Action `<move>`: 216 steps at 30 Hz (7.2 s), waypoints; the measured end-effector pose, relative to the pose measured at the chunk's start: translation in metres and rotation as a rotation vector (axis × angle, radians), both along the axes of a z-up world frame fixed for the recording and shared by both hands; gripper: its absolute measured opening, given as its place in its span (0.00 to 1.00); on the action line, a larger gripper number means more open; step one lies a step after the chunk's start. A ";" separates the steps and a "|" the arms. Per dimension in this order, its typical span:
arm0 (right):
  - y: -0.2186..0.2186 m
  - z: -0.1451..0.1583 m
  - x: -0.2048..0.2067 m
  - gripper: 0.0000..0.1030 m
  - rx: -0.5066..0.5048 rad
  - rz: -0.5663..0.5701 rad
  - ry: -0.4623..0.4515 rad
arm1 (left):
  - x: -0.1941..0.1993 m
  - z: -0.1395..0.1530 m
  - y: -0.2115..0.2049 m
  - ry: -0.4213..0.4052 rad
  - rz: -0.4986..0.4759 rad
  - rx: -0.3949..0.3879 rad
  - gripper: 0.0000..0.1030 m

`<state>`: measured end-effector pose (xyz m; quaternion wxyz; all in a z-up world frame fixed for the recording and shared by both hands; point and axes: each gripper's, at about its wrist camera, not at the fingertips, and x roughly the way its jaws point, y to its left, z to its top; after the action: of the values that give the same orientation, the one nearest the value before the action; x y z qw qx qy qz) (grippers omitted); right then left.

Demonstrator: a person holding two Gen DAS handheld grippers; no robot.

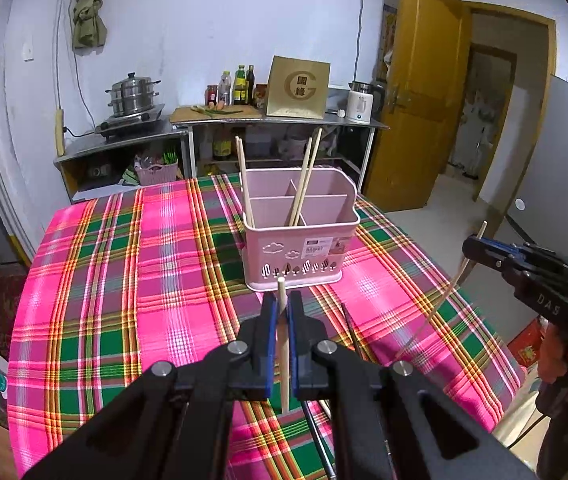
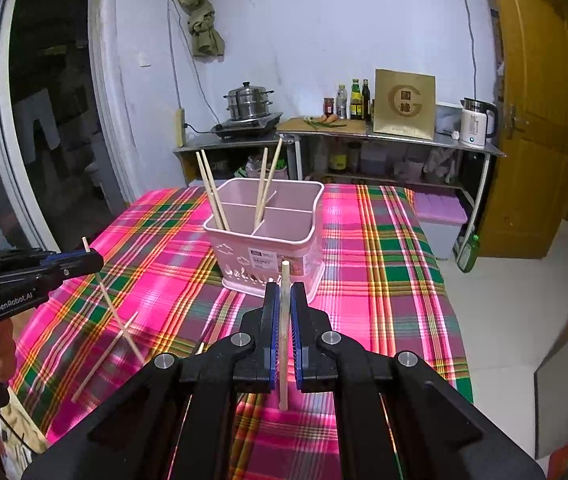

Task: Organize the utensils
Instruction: 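Lift both held chopsticks and carry them over the pink basket, then lower the chopsticks into the basket and open both grippers, then move both open grippers back down to the chopsticks on the cloth, then grasp a wooden chopstick with the left gripper while the right gripper grasps another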

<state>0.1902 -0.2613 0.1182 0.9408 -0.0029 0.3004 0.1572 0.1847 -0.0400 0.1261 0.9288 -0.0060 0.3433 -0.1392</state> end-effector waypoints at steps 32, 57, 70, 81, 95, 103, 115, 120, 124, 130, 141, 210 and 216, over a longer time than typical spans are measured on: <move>0.050 0.075 0.081 0.05 0.060 0.062 -0.117 | 0.103 0.083 -0.010 -0.075 -0.034 -0.003 0.06; 0.070 0.042 0.161 0.05 0.113 0.076 -0.081 | 0.170 0.053 -0.017 -0.053 -0.040 -0.005 0.06; 0.070 -0.003 0.171 0.05 0.098 0.063 0.021 | 0.183 0.006 -0.013 0.041 -0.022 -0.012 0.06; 0.069 -0.008 0.170 0.10 0.076 0.054 0.050 | 0.178 -0.001 -0.008 0.054 0.000 0.006 0.12; 0.040 0.005 0.105 0.18 0.110 0.029 -0.005 | 0.109 0.010 0.020 -0.008 0.025 -0.058 0.19; 0.024 -0.011 0.032 0.18 0.114 0.029 -0.017 | 0.035 -0.014 0.035 -0.039 0.044 -0.066 0.19; 0.016 -0.046 -0.057 0.18 0.127 0.042 0.011 | -0.057 -0.061 0.043 -0.006 0.057 -0.064 0.19; 0.018 -0.058 -0.073 0.18 0.128 0.052 0.034 | -0.077 -0.080 0.049 0.026 0.076 -0.064 0.19; 0.019 -0.065 -0.078 0.18 0.133 0.056 0.047 | -0.087 -0.090 0.053 0.042 0.085 -0.057 0.19; 0.027 -0.077 -0.080 0.18 0.123 0.071 0.075 | -0.091 -0.103 0.063 0.071 0.102 -0.067 0.19; 0.054 -0.095 -0.064 0.18 0.082 0.113 0.127 | -0.070 -0.116 0.073 0.112 0.121 -0.024 0.22; 0.131 -0.139 0.048 0.06 -0.145 0.169 0.335 | 0.055 -0.152 0.065 0.320 0.068 0.122 0.06; 0.118 -0.111 0.044 0.06 -0.090 0.156 0.279 | 0.049 -0.125 0.070 0.267 0.076 0.089 0.05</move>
<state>0.2344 -0.1428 0.0069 0.8738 -0.0465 0.4336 0.2150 0.2340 0.0298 0.0016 0.8789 0.0035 0.4691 -0.0865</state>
